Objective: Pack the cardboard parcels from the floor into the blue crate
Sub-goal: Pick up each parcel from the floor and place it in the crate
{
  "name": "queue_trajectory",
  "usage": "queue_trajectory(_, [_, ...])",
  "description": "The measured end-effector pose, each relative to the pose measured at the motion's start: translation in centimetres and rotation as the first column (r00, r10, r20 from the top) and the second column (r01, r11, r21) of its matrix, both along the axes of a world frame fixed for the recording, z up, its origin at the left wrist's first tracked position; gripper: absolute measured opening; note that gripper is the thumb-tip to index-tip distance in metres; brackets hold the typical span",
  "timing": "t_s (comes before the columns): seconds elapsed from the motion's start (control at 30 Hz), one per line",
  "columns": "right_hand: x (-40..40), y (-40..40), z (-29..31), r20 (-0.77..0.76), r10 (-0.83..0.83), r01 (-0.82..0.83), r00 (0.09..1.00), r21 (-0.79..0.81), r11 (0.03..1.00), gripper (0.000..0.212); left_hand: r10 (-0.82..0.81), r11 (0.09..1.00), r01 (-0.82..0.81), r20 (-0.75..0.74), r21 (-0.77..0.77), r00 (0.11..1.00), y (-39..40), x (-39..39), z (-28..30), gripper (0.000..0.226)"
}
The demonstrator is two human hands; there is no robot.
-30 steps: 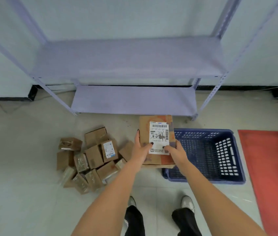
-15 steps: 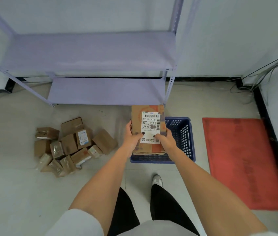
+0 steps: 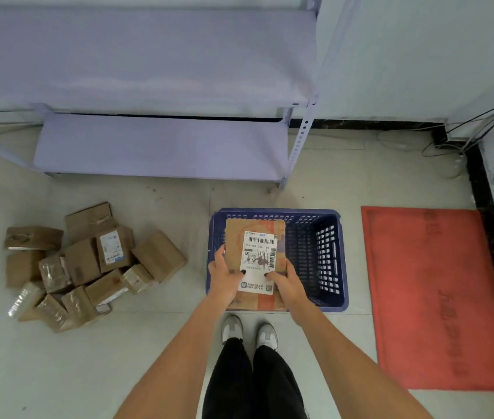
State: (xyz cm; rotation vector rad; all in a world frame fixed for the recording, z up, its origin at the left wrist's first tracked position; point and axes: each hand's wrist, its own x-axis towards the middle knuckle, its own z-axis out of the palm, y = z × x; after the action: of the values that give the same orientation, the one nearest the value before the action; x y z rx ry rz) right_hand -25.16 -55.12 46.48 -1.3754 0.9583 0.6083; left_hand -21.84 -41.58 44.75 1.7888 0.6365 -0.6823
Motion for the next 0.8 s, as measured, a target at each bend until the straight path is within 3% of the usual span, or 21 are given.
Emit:
queue_trajectory(0.23, [3.3, 0.2, -16.7, -0.107, 0.000, 0.000, 0.994, 0.000, 1.000, 0.055, -0.054, 0.991, 0.064, -0.088, 0.118, 0.995, -0.2, 3.0, -14.8, 0.073])
queue_trajectory(0.37, [5.2, 0.9, -26.0, -0.163, -0.026, 0.031, 0.986, 0.030, 0.999, 0.066, 0.030, 0.998, -0.017, -0.190, 0.067, 0.981, -0.2, 5.2, -22.9, 0.055])
queue_trajectory(0.5, [7.2, 1.5, -34.1, -0.154, -0.002, 0.009, 0.988, 0.045, 0.999, 0.063, 0.034, 0.999, -0.025, -0.219, 0.046, 0.975, 0.3, 6.4, -29.8, 0.059])
queue_trajectory(0.7, [8.7, 2.6, -42.4, -0.113, -0.032, 0.034, 0.993, 0.017, 0.999, 0.080, -0.045, 0.993, 0.061, -0.140, 0.106, 0.989, -0.3, 7.9, -36.8, 0.063])
queue_trajectory(0.8, [9.0, 3.2, -44.5, -0.106, -0.029, 0.033, 0.994, 0.039, 0.999, 0.084, -0.048, 0.979, 0.083, -0.185, 0.185, 0.981, -0.1, 8.6, -39.1, 0.066])
